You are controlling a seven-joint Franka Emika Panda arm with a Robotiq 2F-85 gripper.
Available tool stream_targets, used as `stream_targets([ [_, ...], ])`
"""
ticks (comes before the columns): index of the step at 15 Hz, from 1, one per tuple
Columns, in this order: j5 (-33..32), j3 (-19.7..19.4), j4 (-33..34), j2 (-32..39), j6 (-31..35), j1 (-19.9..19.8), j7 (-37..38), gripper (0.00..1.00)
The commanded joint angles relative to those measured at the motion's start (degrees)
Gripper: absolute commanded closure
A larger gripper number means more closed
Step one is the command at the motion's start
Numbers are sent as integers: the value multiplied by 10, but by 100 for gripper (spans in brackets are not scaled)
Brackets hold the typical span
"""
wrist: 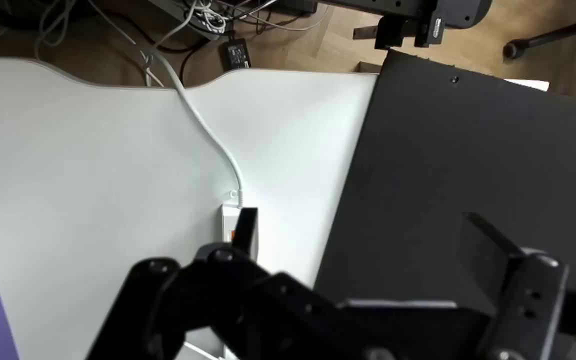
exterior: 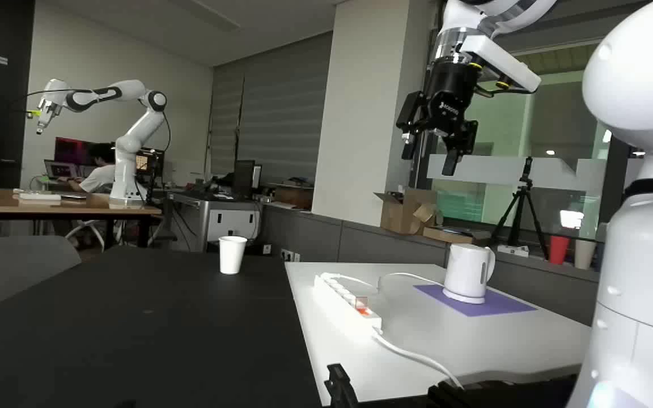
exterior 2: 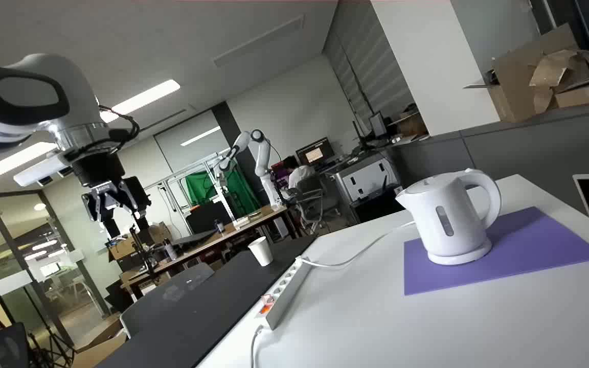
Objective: Turn off the main switch on the adapter
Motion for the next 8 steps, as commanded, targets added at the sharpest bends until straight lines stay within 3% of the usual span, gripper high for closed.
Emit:
stream_targets([
  [1,2,2,1,1,-4,-3,-2,0],
  [8,2,2,0,8,-4,-3,-2,0],
])
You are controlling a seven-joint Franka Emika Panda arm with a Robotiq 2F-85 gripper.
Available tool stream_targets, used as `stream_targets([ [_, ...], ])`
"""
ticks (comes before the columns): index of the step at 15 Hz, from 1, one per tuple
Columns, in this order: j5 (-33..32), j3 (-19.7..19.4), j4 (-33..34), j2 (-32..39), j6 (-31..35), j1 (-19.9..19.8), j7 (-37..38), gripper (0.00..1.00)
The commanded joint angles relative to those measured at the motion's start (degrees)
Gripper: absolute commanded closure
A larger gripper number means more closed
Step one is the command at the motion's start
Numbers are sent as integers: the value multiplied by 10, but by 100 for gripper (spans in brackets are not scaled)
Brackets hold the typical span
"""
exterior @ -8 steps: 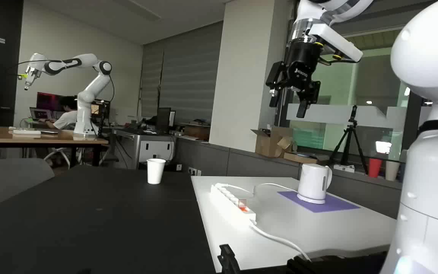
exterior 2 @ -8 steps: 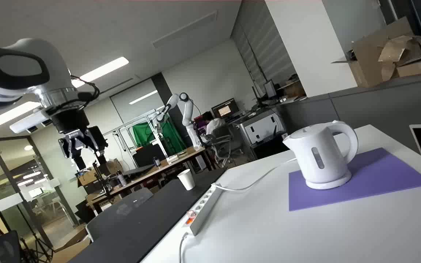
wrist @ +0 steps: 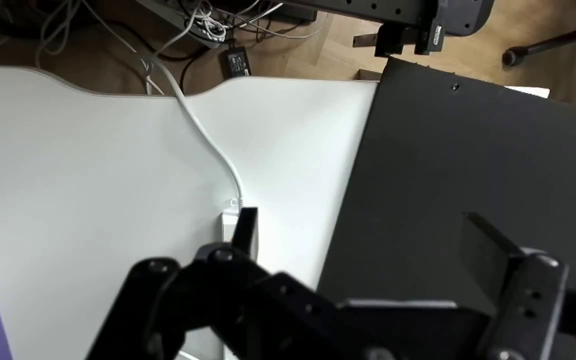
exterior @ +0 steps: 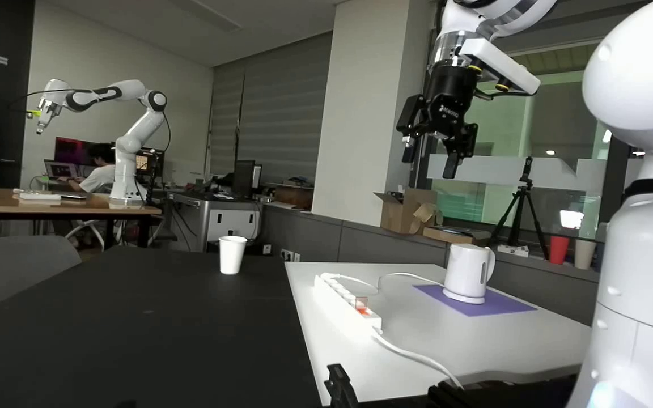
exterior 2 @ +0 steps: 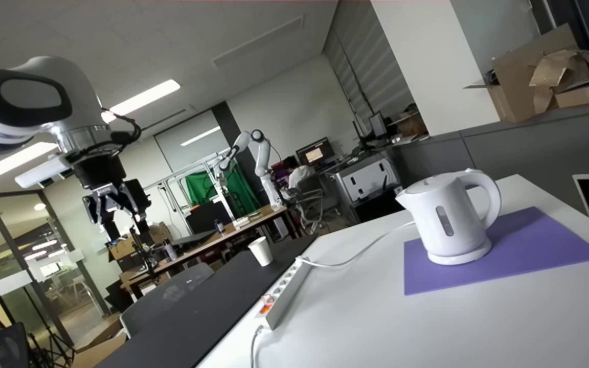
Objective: Turn off the main switch on the adapter
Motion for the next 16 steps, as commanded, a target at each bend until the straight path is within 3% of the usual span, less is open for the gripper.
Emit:
stream_targets([
  [1,2,2,1,0,-2,-3,-2,0],
  [5,1,-4,7,13,9,-4,-12,0],
  [10,-25,-22,48,152,196,-35,-49,0],
  [11,-30,-26,57,191,248,-39,-55,25],
  [14,-29,-37,78,293,360,-46,-51,40],
  [16,-14,-43,105,368,386,-39,-46,55],
])
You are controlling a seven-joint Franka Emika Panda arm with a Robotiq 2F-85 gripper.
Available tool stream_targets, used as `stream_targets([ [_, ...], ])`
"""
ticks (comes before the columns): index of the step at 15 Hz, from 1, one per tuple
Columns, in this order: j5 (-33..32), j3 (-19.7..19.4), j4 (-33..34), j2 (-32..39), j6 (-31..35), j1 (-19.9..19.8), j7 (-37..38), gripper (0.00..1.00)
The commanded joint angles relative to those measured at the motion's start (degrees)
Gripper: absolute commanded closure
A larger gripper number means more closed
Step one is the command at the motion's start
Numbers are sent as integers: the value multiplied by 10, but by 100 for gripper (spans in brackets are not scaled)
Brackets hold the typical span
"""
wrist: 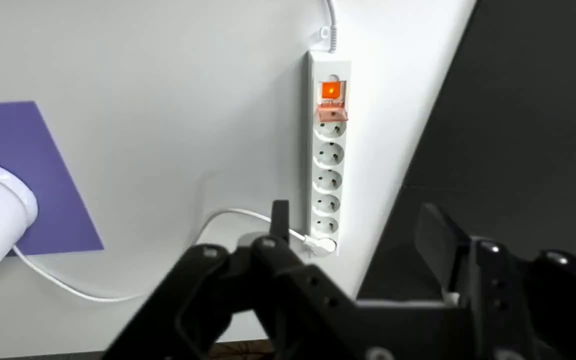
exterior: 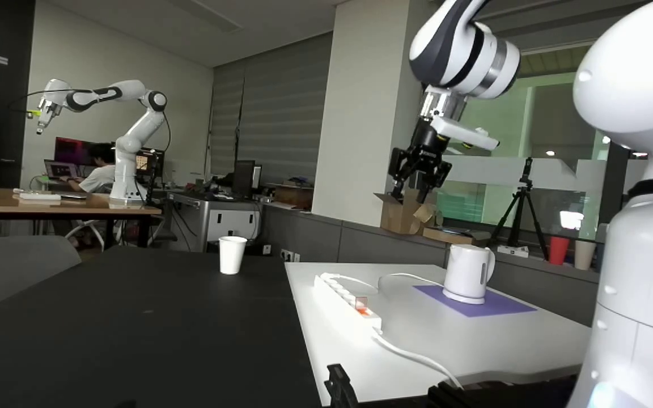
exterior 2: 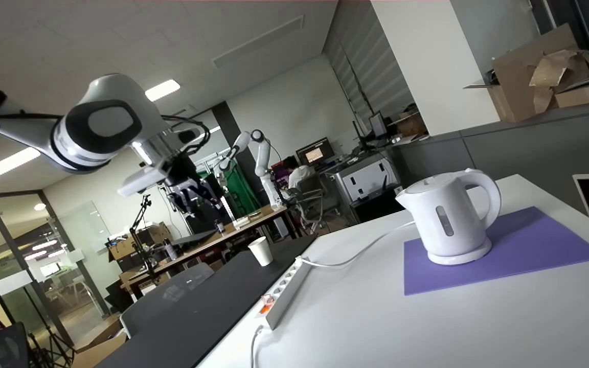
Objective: Turn off the main switch on the adapter
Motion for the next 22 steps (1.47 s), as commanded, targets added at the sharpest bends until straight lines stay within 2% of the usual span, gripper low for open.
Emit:
stream_targets([
  [1,32,-18,80,147,7,19,-4,62],
  [4,70,-6,129,235,-8,16,-7,84],
  [7,72,15,171,299,-3,1,6,99],
  [8,66,20,130,260,11,-4,-3,100],
  [9,65,25,139,276,13,-7,-2,93],
  [10,65,28,140,282,15,-9,-2,99],
  [20,65,29,137,273,14,-11,-3,100],
  [22,64,37,140,297,50,-8,4,100],
])
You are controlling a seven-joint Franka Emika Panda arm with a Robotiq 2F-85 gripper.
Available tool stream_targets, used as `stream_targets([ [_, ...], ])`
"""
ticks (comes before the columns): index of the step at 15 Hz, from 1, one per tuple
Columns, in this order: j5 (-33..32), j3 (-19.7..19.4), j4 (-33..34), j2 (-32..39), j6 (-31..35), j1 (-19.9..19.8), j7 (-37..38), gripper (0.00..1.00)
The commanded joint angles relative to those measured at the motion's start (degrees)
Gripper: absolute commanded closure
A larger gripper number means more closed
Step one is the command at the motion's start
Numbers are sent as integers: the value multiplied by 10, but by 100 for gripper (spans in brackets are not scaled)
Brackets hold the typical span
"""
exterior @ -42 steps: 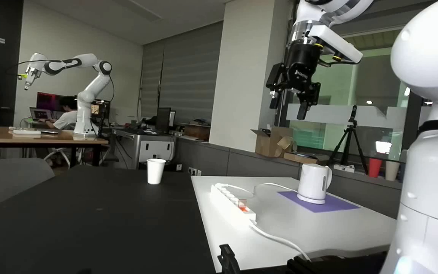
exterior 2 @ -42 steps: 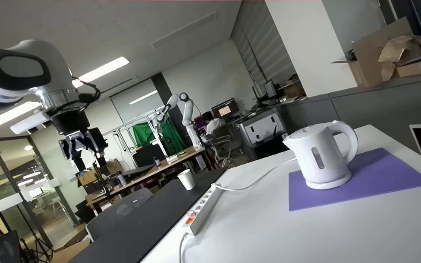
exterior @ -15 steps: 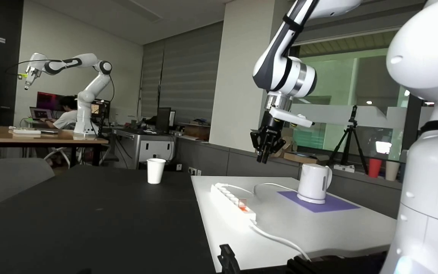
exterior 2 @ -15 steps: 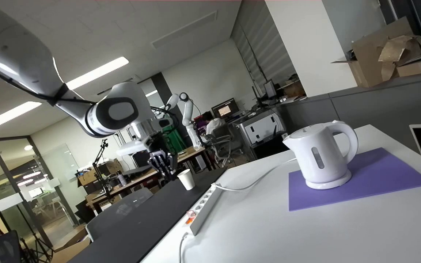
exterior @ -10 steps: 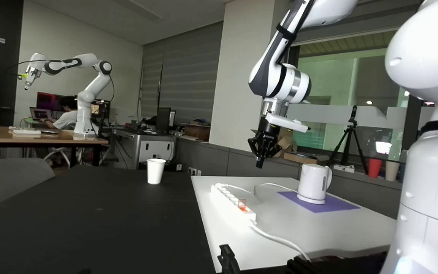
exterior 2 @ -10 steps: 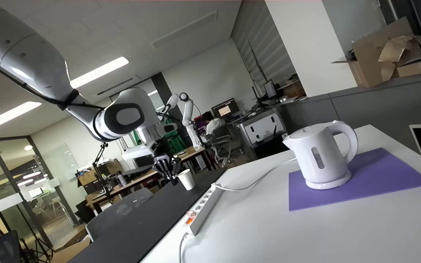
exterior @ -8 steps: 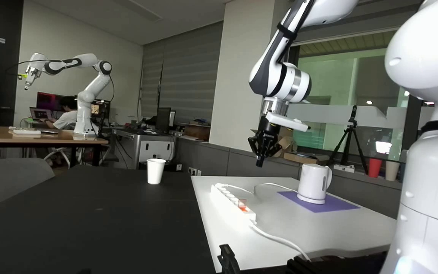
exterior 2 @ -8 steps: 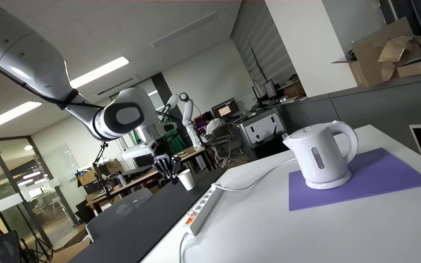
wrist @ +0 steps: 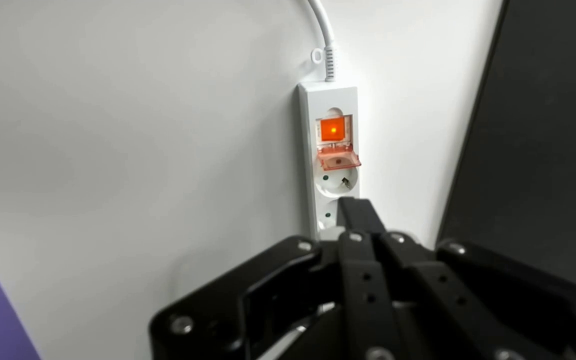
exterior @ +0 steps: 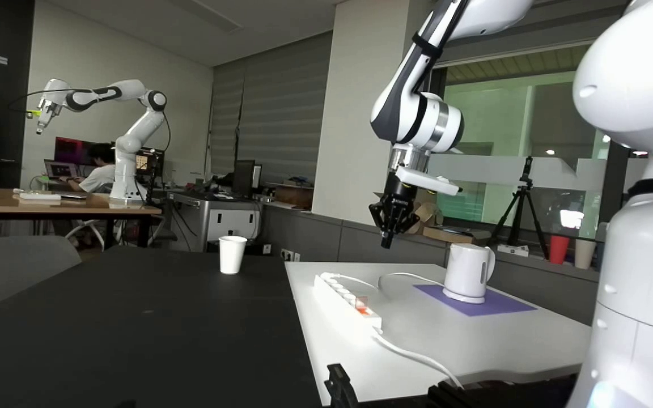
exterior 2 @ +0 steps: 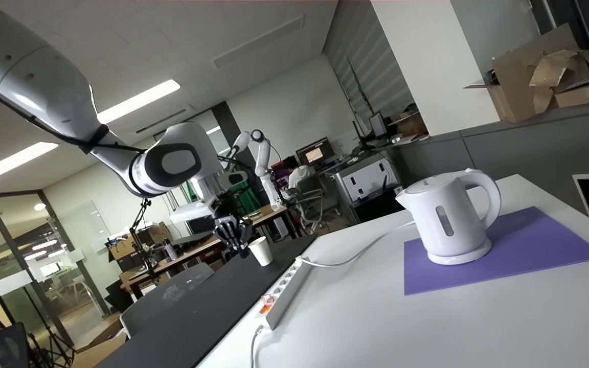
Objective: Turn off the main switch on the adapter
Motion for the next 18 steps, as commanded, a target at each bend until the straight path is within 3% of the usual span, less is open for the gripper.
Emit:
stream_targets([
  [1,-1,21,6,34,45,-7,9,100],
  [9,-1,66,42,163,151,-31,18,100],
  [18,9,131,97,253,132,-116,10,100],
])
